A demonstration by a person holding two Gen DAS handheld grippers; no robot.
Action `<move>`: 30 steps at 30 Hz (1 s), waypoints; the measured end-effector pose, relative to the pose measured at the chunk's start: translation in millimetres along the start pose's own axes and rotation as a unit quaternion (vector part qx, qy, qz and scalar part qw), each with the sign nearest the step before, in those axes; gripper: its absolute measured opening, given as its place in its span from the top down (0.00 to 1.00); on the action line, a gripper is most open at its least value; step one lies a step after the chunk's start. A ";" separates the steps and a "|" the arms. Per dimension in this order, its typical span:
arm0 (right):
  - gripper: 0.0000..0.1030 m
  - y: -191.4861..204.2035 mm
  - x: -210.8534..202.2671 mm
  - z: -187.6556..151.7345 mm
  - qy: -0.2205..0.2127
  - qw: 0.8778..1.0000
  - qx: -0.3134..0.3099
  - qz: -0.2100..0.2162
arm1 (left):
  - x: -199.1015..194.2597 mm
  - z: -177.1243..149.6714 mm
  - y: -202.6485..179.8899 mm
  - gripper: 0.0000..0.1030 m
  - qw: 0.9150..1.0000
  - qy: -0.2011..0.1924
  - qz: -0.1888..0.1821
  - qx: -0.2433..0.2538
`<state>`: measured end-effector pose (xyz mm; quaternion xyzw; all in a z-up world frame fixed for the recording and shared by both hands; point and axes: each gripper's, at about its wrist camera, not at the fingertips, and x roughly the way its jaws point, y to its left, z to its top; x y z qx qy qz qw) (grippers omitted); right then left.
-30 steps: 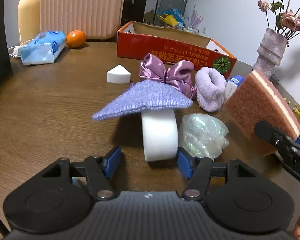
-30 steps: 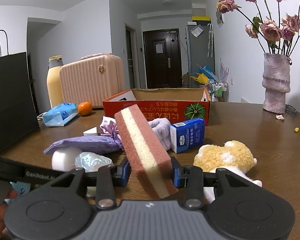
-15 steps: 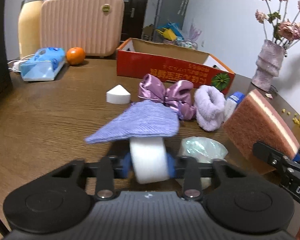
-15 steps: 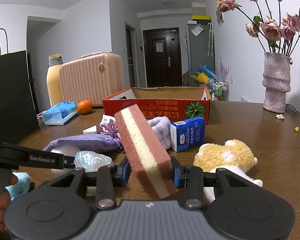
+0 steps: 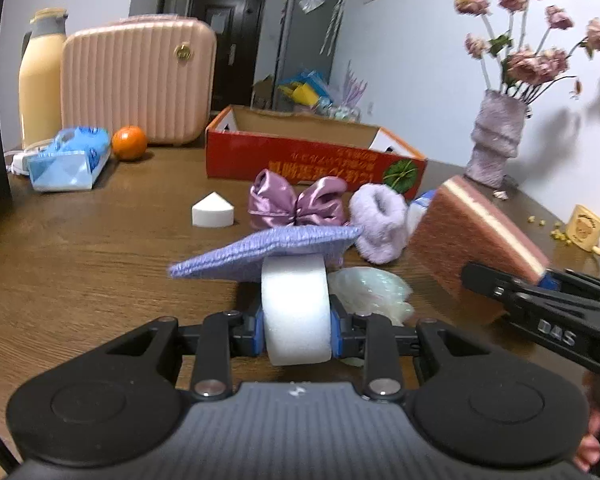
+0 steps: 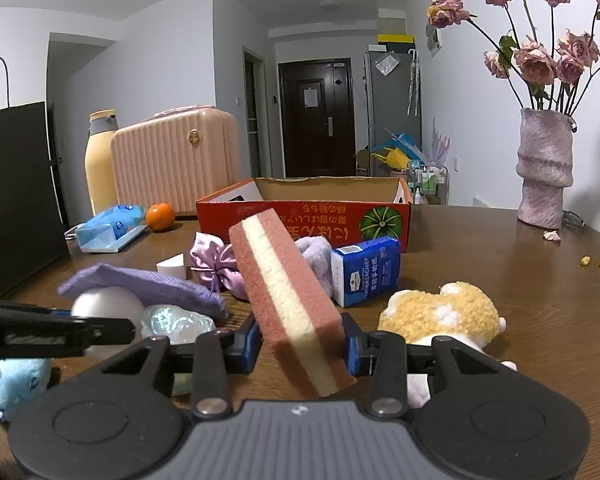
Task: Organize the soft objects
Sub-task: 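Carry the white foam roll with the left tool to the cardboard box while the right tool carries the sponge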
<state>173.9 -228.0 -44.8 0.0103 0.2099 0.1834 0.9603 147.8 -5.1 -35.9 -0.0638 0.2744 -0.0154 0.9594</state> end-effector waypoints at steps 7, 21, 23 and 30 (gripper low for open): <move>0.62 1.6 -3.5 0.2 -0.012 1.000 -0.006 -0.010 | -29.2 -2.1 -3.1 0.71 0.999 -0.034 -0.012 0.014; 0.62 15.4 -20.5 4.4 -0.038 0.999 -0.018 -0.034 | -89.9 27.0 9.6 0.71 0.993 -0.117 -0.008 0.016; 0.62 17.8 -21.9 6.5 -0.040 0.998 -0.017 -0.034 | -93.2 32.1 11.6 0.71 0.992 -0.125 -0.004 0.019; 0.62 21.9 -26.2 17.0 -0.050 0.998 -0.017 -0.035 | -86.1 45.6 19.5 0.71 0.993 -0.116 0.005 0.023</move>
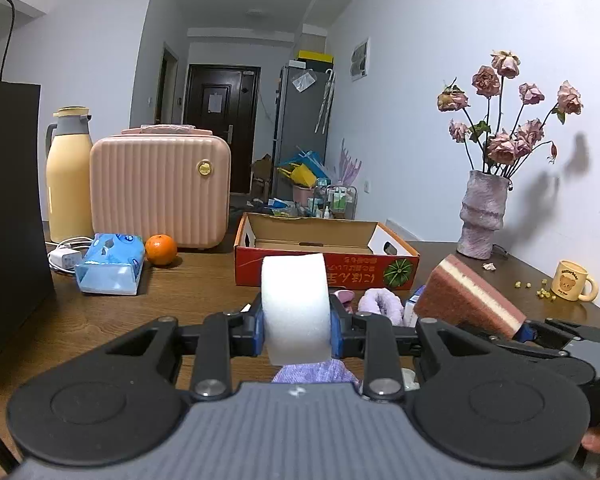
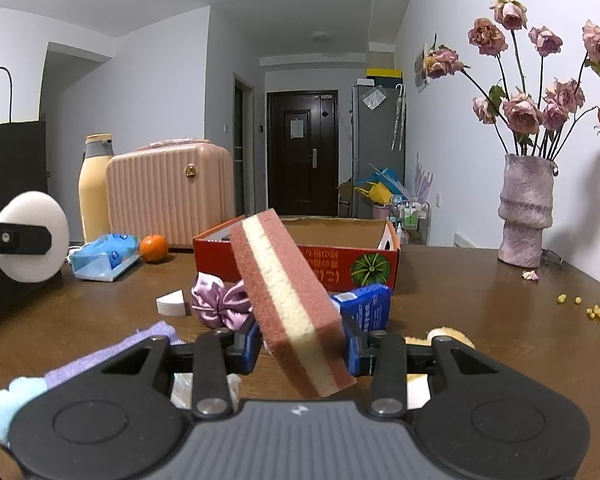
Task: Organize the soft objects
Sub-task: 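Carry the white foam roll with the left tool to the cardboard box while the right tool carries the sponge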
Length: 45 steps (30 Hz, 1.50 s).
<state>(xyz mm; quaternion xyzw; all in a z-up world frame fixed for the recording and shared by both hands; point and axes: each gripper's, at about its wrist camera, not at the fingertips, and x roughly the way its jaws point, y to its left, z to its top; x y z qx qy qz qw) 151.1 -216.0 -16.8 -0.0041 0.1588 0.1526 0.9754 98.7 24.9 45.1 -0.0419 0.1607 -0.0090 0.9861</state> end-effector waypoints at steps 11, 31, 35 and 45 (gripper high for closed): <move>0.62 2.2 6.8 18.4 -0.009 1.000 0.001 -0.010 | 23.2 18.6 2.7 0.71 1.000 0.006 0.002 0.005; 0.62 -7.2 41.3 57.6 -0.015 1.000 -0.013 -0.021 | 75.5 61.6 -16.7 0.71 1.000 0.008 -0.011 -0.016; 0.62 -13.1 51.4 64.4 -0.011 1.000 -0.013 -0.024 | 89.7 69.2 -21.4 0.71 1.000 0.012 -0.010 -0.020; 0.62 -29.6 82.3 85.6 0.002 1.000 -0.013 -0.023 | 129.4 87.7 -25.8 0.71 0.999 0.032 0.005 -0.032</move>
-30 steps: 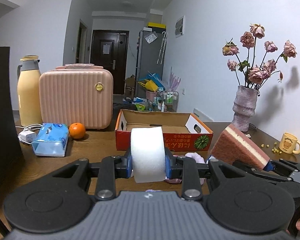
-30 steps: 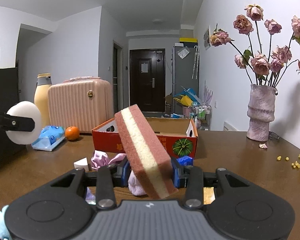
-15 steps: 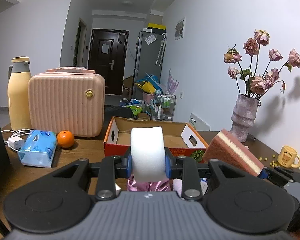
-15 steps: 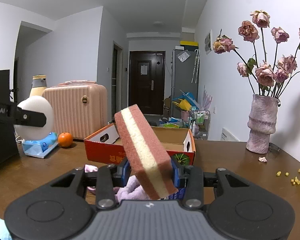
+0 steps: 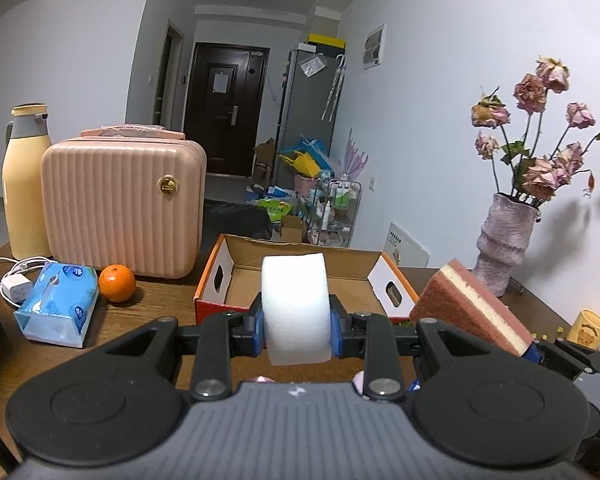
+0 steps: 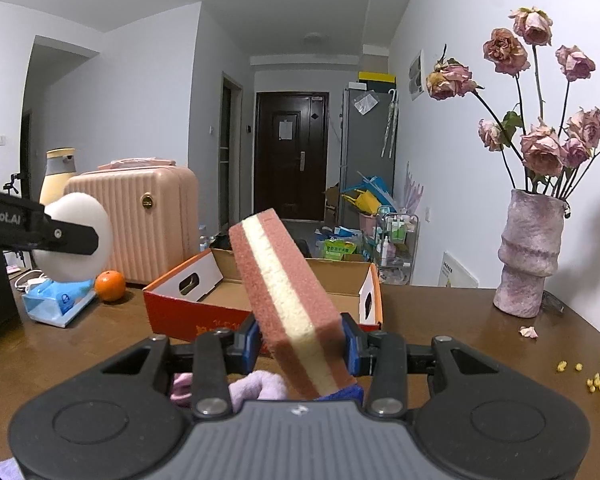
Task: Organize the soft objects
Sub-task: 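Carry the white foam roll with the left tool to the cardboard box while the right tool carries the sponge, then open the left tool to drop the foam roll into the box while the right tool releases the sponge there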
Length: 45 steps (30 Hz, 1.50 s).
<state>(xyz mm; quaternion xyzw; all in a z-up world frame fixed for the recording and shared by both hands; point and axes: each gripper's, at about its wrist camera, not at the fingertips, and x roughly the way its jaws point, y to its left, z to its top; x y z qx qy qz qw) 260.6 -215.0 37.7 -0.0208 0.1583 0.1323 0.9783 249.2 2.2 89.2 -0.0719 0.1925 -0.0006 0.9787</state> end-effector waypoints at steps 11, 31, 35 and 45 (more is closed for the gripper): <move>0.62 -11.1 43.2 26.1 0.019 1.000 -0.004 0.001 | 51.6 24.0 -8.9 0.71 0.999 0.013 0.028 -0.018; 0.62 -21.5 151.6 66.8 0.076 0.997 0.004 0.000 | 163.2 58.0 -4.0 0.71 0.995 0.032 0.088 -0.016; 0.62 -21.8 179.3 70.0 0.091 0.996 0.010 -0.006 | 192.4 60.1 0.1 0.71 0.994 0.033 0.101 -0.027; 0.62 -23.7 241.0 47.3 0.102 0.994 0.037 -0.003 | 255.1 33.5 5.3 0.71 0.993 0.029 0.117 -0.003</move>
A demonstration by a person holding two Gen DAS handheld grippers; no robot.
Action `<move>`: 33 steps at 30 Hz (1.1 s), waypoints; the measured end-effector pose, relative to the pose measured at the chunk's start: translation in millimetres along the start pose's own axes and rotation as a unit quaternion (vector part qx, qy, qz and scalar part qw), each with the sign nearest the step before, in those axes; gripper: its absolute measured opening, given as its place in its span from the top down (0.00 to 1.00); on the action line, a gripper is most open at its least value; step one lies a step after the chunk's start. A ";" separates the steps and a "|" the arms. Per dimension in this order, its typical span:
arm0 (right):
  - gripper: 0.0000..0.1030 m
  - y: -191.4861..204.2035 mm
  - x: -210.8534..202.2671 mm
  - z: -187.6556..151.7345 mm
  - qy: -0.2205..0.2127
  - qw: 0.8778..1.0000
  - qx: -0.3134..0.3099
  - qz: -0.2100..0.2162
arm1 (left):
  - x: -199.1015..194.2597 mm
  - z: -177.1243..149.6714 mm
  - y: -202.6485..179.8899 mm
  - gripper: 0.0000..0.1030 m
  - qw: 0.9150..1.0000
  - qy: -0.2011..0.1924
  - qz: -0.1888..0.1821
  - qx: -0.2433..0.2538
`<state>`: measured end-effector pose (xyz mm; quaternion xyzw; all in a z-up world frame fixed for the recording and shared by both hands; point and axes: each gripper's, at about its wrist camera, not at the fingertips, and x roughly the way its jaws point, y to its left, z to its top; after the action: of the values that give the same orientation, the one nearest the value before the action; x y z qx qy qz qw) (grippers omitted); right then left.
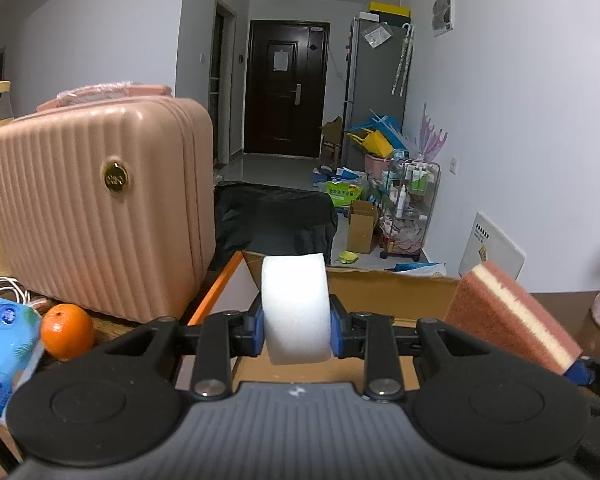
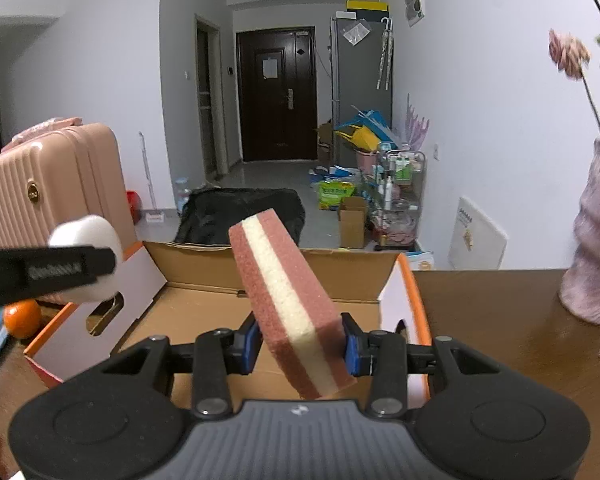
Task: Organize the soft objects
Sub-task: 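Open the left tool to drop the foam roll into the box while the right tool releases the sponge there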
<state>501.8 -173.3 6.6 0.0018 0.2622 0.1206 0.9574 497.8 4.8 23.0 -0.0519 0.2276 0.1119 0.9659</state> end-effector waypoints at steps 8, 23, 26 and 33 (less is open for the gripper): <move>0.62 -8.1 9.2 -15.4 -0.023 1.000 0.004 0.007 | 36.0 -32.6 12.9 0.71 0.999 0.032 -0.001 -0.008; 0.25 -10.7 15.4 -20.2 -0.019 1.000 0.009 -0.019 | 32.4 -32.7 20.0 0.19 1.000 0.018 0.002 -0.017; 0.14 -13.9 14.1 -20.0 -0.023 0.999 0.015 -0.030 | 26.4 -30.6 18.6 0.00 1.000 0.009 0.009 -0.019; 0.00 -20.6 9.5 -14.3 -0.026 0.999 0.024 -0.037 | 19.3 -23.0 11.4 0.00 1.000 0.011 0.013 -0.006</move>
<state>507.3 -191.9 -11.9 0.0179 0.2401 0.0787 0.9674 502.1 16.1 -6.8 -0.0555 0.2379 0.1252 0.9616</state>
